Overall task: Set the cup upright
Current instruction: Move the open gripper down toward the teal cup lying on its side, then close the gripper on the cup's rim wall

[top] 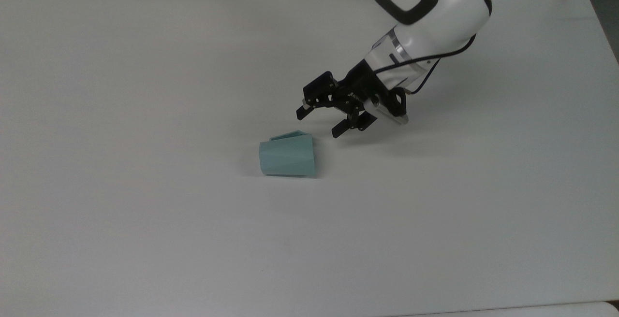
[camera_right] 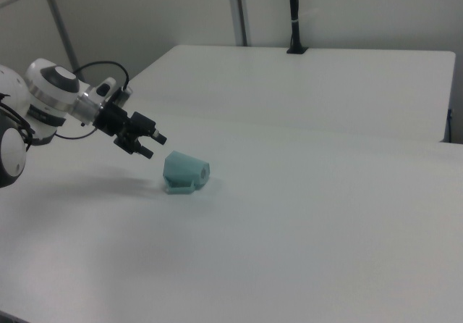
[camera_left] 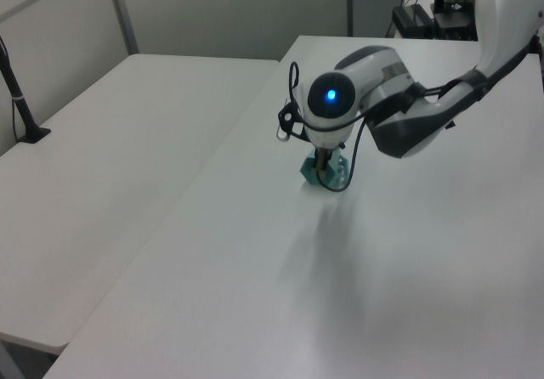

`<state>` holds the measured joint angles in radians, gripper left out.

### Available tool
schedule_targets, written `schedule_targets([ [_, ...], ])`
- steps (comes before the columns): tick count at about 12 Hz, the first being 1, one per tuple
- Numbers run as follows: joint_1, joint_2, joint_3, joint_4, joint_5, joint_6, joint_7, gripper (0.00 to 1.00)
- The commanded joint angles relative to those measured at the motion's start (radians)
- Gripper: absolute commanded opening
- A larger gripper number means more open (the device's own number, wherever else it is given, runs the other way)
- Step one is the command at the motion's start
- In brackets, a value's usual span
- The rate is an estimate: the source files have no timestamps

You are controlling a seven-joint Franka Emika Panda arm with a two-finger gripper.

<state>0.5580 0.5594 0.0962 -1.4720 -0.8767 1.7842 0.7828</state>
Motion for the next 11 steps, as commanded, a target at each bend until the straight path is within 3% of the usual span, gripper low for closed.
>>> schedule_targets([
  [1, -0.004, 0.042, -0.003, 0.009, -0.030, 0.021, 0.026, 1.00],
  [11, -0.067, 0.097, -0.003, 0.025, -0.073, 0.118, 0.007, 1.00],
])
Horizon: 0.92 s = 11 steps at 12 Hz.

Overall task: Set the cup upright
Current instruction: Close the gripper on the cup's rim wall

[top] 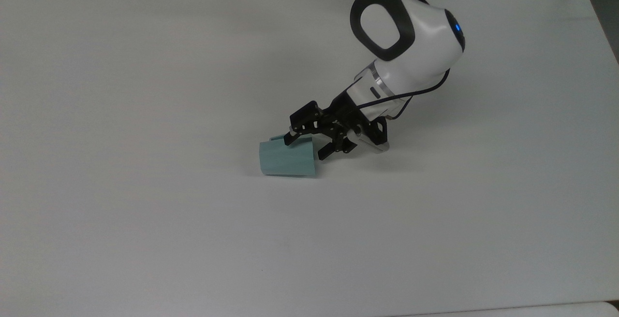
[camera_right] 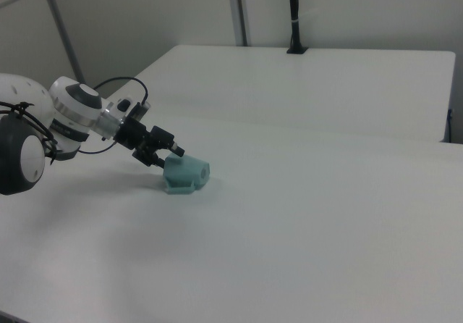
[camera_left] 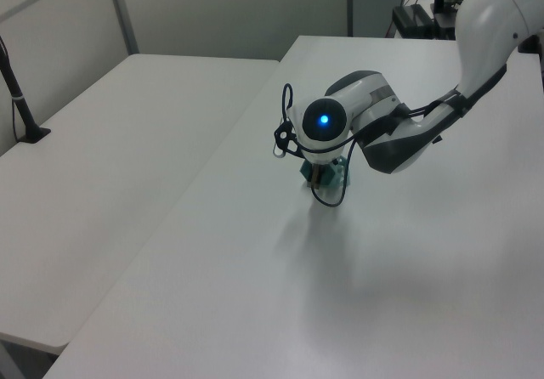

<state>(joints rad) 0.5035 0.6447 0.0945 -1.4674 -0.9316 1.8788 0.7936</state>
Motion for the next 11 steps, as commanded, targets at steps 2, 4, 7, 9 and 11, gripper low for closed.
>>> schedule_targets([
  [2, -0.016, 0.010, -0.002, 0.021, -0.018, 0.023, -0.010, 0.94],
  [4, -0.017, 0.010, -0.002, 0.018, -0.027, 0.022, -0.026, 0.60],
  [7, -0.017, 0.024, -0.004, 0.001, -0.038, 0.020, -0.028, 0.21],
  [9, -0.020, 0.030, -0.004, -0.020, -0.042, 0.013, -0.031, 0.09],
  [11, -0.020, 0.041, -0.002, -0.059, -0.065, 0.011, -0.043, 0.00],
])
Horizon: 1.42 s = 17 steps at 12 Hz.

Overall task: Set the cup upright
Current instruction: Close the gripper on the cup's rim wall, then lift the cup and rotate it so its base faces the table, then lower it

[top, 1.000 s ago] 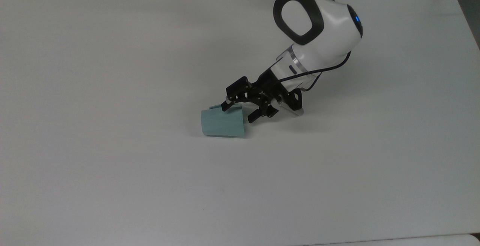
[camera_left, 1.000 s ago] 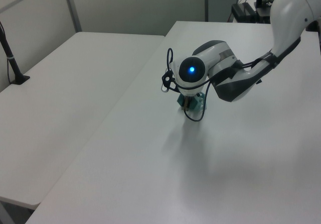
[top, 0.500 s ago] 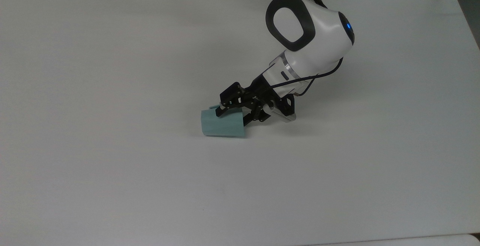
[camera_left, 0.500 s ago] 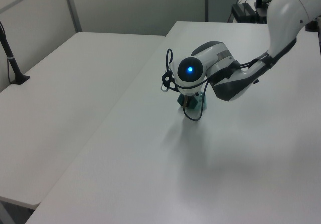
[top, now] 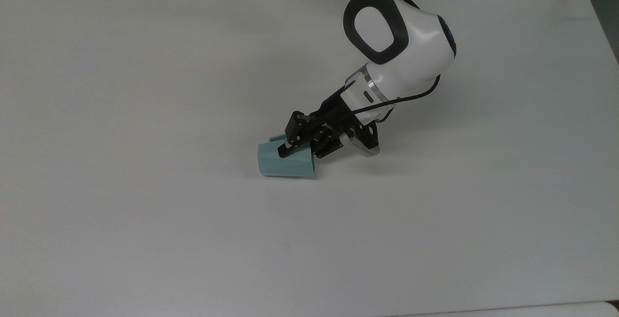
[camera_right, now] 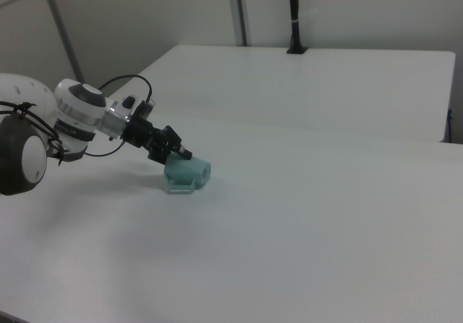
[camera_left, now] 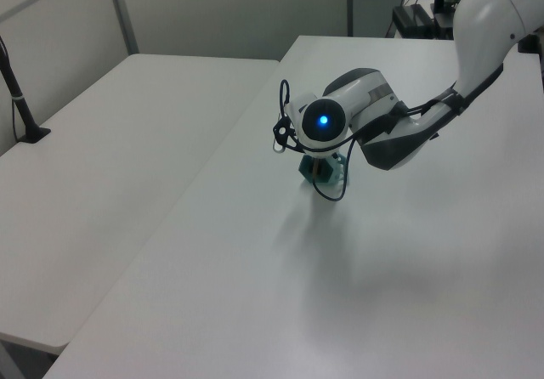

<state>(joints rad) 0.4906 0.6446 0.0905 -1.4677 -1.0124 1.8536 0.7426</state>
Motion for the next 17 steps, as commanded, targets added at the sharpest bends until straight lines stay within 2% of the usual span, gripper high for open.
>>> schedule_targets([
  [1, -0.007, 0.041, 0.002, -0.059, 0.015, 0.033, 0.007, 0.00],
  [6, -0.007, 0.014, 0.003, -0.033, 0.038, 0.009, -0.014, 0.00],
  [8, -0.007, -0.040, 0.002, -0.013, 0.092, -0.011, -0.022, 0.00],
  [12, -0.009, -0.077, -0.012, 0.047, 0.167, -0.017, -0.017, 0.00],
  [15, -0.038, -0.129, -0.014, 0.060, 0.282, -0.017, -0.029, 0.00],
  [17, -0.072, -0.193, -0.014, 0.020, 0.430, -0.019, -0.121, 0.00],
])
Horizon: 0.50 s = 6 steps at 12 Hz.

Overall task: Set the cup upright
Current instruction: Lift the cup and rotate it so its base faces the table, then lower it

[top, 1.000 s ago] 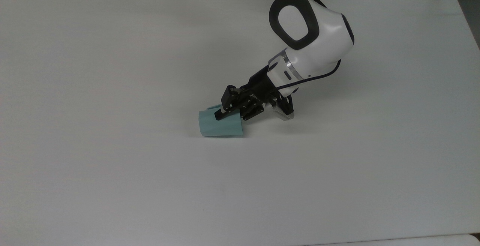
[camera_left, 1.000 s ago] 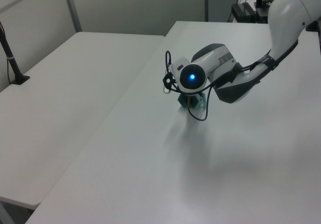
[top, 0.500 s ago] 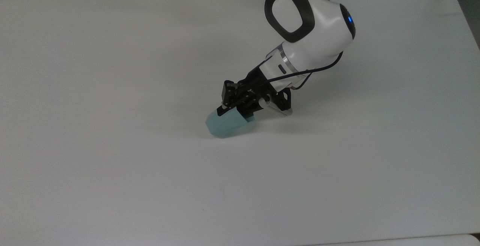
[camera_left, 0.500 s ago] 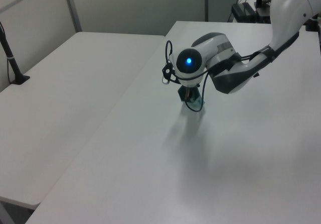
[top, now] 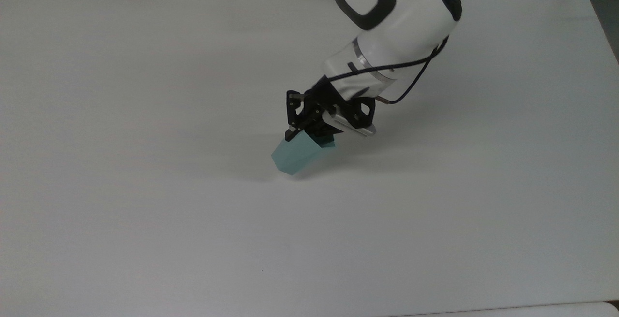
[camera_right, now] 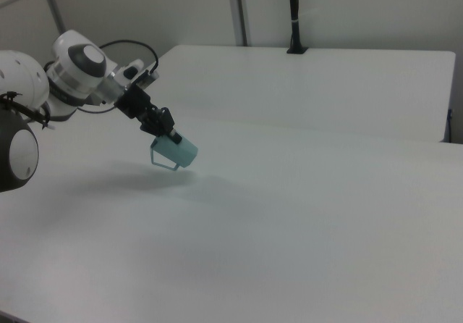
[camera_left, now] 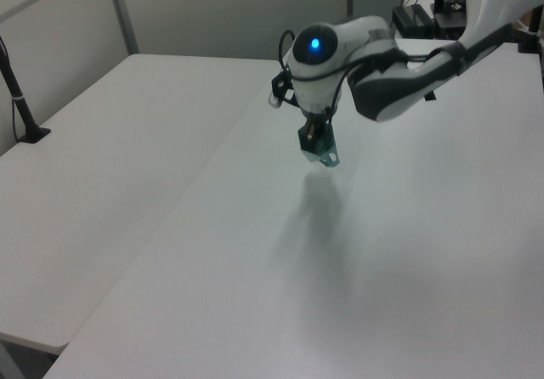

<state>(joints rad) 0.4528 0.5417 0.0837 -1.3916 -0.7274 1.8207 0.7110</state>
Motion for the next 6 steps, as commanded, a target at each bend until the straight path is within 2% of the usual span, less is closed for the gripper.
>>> schedule_targets([
  [1, -0.055, -0.121, -0.006, -0.082, 0.219, 0.015, -0.141, 0.00],
  [4, -0.141, -0.248, -0.002, -0.185, 0.483, 0.029, -0.289, 0.00],
  [6, -0.198, -0.333, -0.002, -0.260, 0.598, 0.054, -0.326, 0.00],
])
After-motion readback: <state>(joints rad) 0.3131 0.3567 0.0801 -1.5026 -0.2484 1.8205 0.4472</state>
